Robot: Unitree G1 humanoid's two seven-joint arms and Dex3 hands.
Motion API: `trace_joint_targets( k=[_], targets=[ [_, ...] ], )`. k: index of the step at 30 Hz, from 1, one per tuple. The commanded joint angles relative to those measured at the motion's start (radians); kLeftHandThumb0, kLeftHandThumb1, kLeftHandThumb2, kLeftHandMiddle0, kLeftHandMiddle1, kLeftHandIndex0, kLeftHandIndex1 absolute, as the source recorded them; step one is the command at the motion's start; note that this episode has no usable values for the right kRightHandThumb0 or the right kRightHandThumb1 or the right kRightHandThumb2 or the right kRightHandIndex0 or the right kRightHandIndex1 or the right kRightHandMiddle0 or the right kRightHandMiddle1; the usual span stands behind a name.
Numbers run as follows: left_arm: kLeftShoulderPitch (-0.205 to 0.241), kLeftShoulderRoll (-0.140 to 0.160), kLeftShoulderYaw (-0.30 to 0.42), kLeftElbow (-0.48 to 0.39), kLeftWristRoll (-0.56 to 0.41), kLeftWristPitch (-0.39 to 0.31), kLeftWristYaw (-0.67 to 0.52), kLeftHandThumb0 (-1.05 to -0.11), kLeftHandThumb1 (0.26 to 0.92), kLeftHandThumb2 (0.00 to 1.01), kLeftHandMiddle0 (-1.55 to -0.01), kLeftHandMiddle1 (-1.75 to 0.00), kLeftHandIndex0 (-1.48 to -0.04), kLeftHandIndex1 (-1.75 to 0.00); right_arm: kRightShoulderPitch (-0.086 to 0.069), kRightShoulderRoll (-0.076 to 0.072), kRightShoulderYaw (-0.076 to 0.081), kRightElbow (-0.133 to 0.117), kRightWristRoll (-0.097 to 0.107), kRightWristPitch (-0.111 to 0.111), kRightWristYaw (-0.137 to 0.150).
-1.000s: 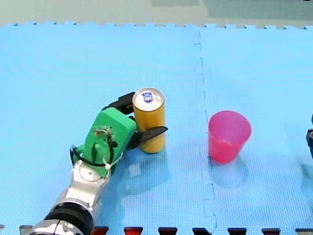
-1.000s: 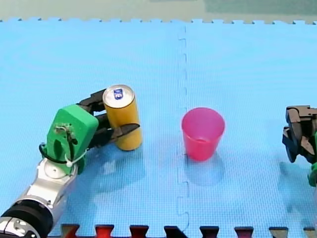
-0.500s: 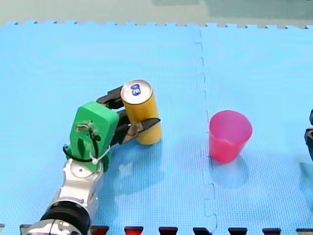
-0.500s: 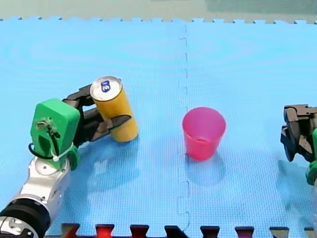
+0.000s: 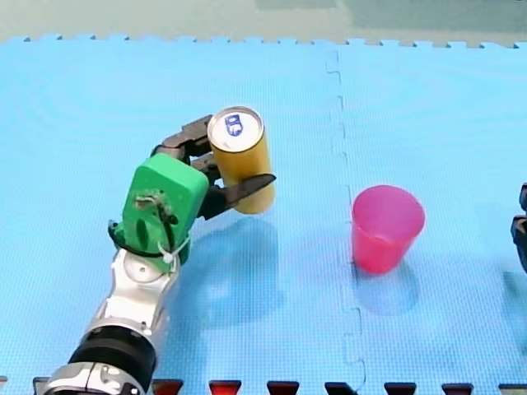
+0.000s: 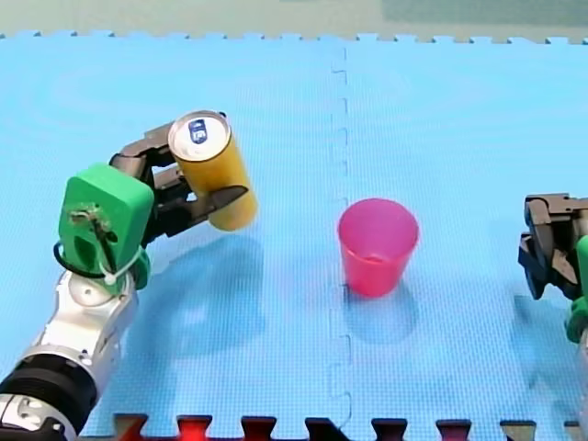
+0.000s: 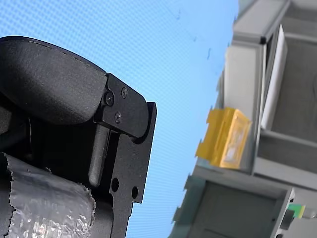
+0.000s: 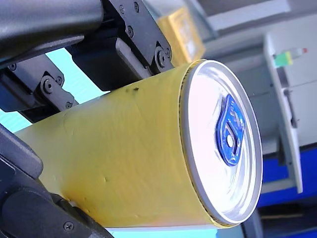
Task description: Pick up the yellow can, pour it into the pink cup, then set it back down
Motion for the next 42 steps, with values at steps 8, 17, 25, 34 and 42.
trace_joint_targets(
  k=[8,17,25,34,42],
  targets=[
    [-0.018,0.02,-0.067,-0.01,0.114,-0.018,0.134,-0.364,0.77,0.0,-1.38,0.0,-1.24,0.0,-0.004,0.002,0.002,-0.003,-0.002,0.002,-0.006],
    [-0.043,0.035,-0.147,0.005,0.238,-0.005,0.28,-0.372,0.776,0.0,-1.36,0.0,-1.23,0.0,-0.005,0.004,0.003,0.0,-0.003,0.002,-0.004],
    [-0.069,0.021,-0.214,0.015,0.331,0.056,0.413,-0.39,0.781,0.0,-1.33,0.0,-1.22,0.0,-0.008,0.011,0.005,0.002,-0.005,0.002,-0.007],
    [-0.091,0.018,-0.276,0.021,0.39,0.077,0.492,-0.422,0.779,0.0,-1.32,-0.01,-1.21,0.0,-0.012,0.022,0.005,0.006,-0.006,0.004,-0.012],
    [-0.142,0.041,-0.383,0.034,0.523,0.105,0.617,-0.472,0.79,0.0,-1.34,-0.01,-1.22,0.0,-0.021,0.032,0.003,0.009,-0.005,0.011,-0.014]
  ],
)
